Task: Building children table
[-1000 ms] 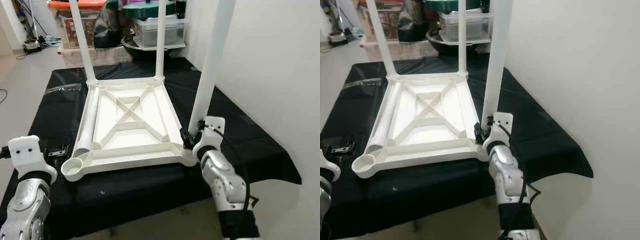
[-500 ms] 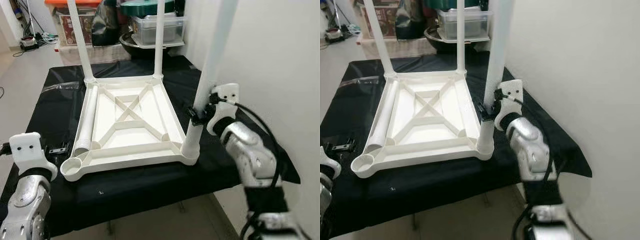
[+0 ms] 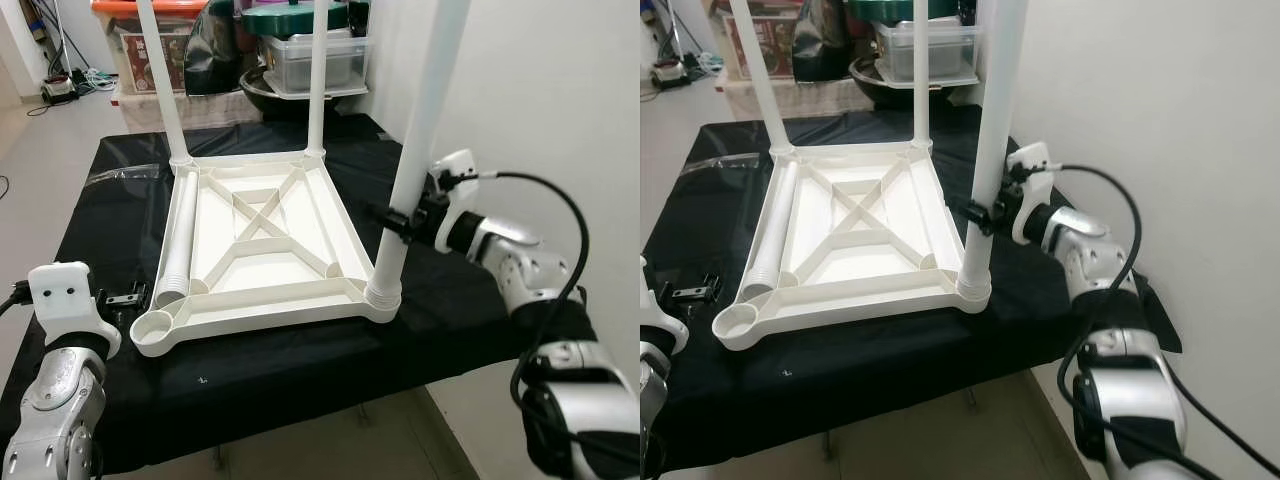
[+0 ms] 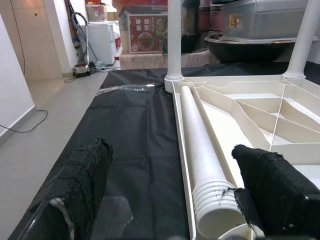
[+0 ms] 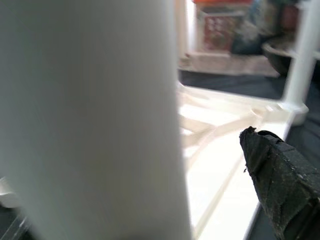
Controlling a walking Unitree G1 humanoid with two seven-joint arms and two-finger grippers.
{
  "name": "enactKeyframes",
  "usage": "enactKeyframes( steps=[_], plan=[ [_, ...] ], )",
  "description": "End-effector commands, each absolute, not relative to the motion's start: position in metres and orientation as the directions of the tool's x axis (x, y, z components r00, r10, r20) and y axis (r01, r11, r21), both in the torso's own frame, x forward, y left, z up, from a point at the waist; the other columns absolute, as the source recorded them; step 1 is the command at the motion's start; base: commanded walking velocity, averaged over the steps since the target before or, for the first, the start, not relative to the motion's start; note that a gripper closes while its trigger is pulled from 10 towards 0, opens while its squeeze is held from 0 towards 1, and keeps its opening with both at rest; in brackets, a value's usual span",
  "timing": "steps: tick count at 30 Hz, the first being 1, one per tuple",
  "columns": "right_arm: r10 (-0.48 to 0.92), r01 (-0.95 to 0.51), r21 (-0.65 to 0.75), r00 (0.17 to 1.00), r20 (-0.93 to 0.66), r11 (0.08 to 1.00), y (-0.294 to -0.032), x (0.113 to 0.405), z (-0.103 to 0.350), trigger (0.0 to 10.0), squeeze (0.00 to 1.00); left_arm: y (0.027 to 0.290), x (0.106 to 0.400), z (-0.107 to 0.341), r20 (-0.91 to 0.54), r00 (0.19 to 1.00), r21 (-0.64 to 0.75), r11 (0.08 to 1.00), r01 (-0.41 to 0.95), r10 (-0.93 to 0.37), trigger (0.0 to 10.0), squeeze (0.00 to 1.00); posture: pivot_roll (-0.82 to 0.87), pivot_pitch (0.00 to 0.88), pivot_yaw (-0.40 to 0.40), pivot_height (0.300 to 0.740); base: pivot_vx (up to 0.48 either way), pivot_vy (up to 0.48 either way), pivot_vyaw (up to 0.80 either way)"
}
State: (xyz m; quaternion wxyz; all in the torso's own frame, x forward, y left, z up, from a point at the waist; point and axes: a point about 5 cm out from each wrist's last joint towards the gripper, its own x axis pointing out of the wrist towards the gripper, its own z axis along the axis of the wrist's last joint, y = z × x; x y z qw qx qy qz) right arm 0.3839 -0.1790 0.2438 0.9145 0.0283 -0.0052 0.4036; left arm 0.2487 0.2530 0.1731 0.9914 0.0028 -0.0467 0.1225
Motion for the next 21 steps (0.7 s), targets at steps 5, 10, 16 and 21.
enactKeyframes(
  steps=[5,10,16,21],
  plan=[
    [0.803,-0.803,0.001,0.597,0.003,0.597,-0.178,0.386,0.236,10.0,0.0,0.253,0.25,0.173,0.1,0.967,0.015,0.972,-0.237,0.234,10.0,0.0,0.07,0.0,-0.062,0.74,0.0,0.0,0.0],
    [0.806,-0.808,-0.007,0.588,-0.06,0.589,-0.178,0.387,0.222,0.0,0.0,0.252,0.25,0.172,0.097,0.968,0.018,0.972,-0.234,0.231,10.0,0.0,0.07,0.0,-0.065,0.74,0.0,0.0,0.0],
    [0.784,-0.785,0.02,0.616,-0.081,0.619,-0.183,0.389,0.218,0.0,0.0,0.252,0.25,0.171,0.093,0.97,0.021,0.973,-0.229,0.226,10.0,0.0,0.07,0.0,-0.065,0.74,0.0,0.0,0.0],
    [0.689,-0.689,0.027,0.721,-0.075,0.724,-0.19,0.395,0.215,0.0,0.0,0.252,0.25,0.171,0.094,0.97,0.021,0.974,-0.226,0.224,10.0,0.0,0.06,0.0,-0.065,0.74,0.0,0.0,0.0]
  ],
)
